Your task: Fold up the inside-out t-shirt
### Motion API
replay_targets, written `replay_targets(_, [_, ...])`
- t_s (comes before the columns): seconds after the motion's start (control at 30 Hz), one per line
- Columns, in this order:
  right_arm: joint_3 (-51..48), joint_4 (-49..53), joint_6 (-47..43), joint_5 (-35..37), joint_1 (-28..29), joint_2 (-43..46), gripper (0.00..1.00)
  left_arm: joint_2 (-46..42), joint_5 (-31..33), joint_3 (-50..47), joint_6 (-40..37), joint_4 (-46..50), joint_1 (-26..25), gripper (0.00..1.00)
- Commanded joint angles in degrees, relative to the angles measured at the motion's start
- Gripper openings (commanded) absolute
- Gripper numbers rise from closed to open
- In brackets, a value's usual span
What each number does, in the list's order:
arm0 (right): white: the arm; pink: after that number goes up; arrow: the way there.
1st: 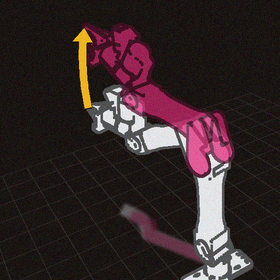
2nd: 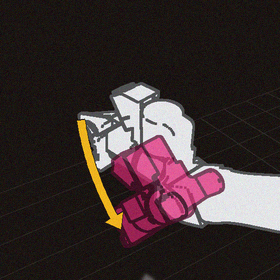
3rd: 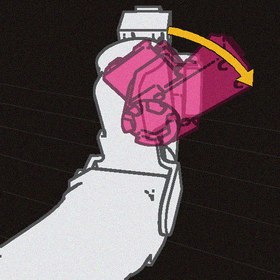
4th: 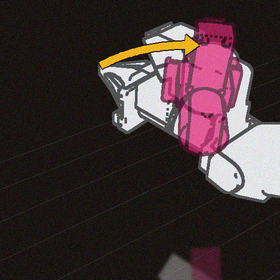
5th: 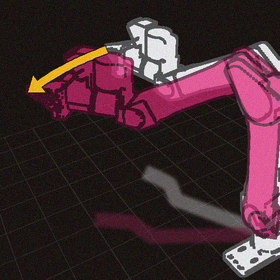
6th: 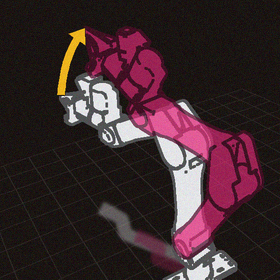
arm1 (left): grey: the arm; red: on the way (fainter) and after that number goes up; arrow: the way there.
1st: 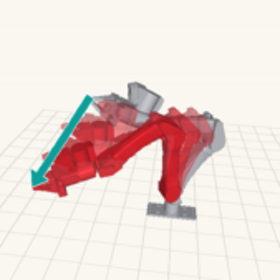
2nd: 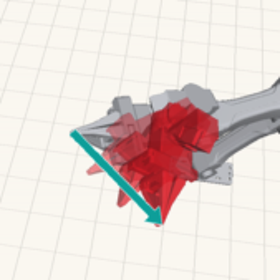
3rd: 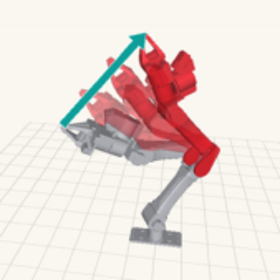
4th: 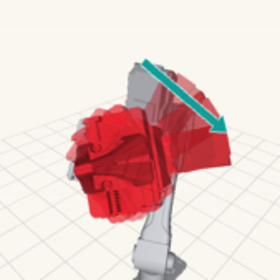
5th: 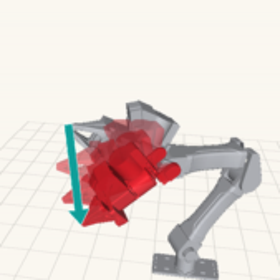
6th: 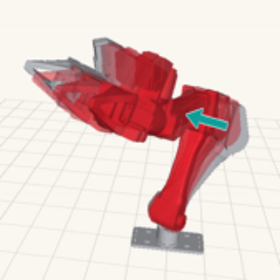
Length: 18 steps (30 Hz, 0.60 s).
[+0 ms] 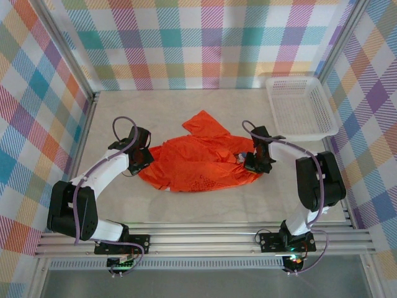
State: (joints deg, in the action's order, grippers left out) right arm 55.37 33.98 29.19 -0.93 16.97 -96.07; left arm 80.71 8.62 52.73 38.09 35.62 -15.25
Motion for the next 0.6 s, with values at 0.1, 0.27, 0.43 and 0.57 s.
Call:
replay_targets(0.1, [5.13, 7.15, -2.63, 2.52, 0.02, 11.90, 0.00, 0.04, 1.36, 1.91, -2.25, 2.47, 3.84, 0.00])
replay_targets(0.27, [2.75, 6.19, -2.11, 0.32, -6.30, 26.71, 0.00, -1.18, -0.23, 3.83, -2.91, 4.19, 13.60, 0.00])
replay_targets(0.43, [-5.50, 1.03, 1.87, -9.01, -19.07, 38.12, 0.00, -1.10, -1.76, 3.09, -3.17, 3.93, 21.31, 0.00])
replay_targets(0.57, [-7.40, 2.09, 3.95, -11.59, -25.06, 39.78, 0.00, -0.53, -1.98, 2.68, -3.28, 3.79, 22.72, 0.00])
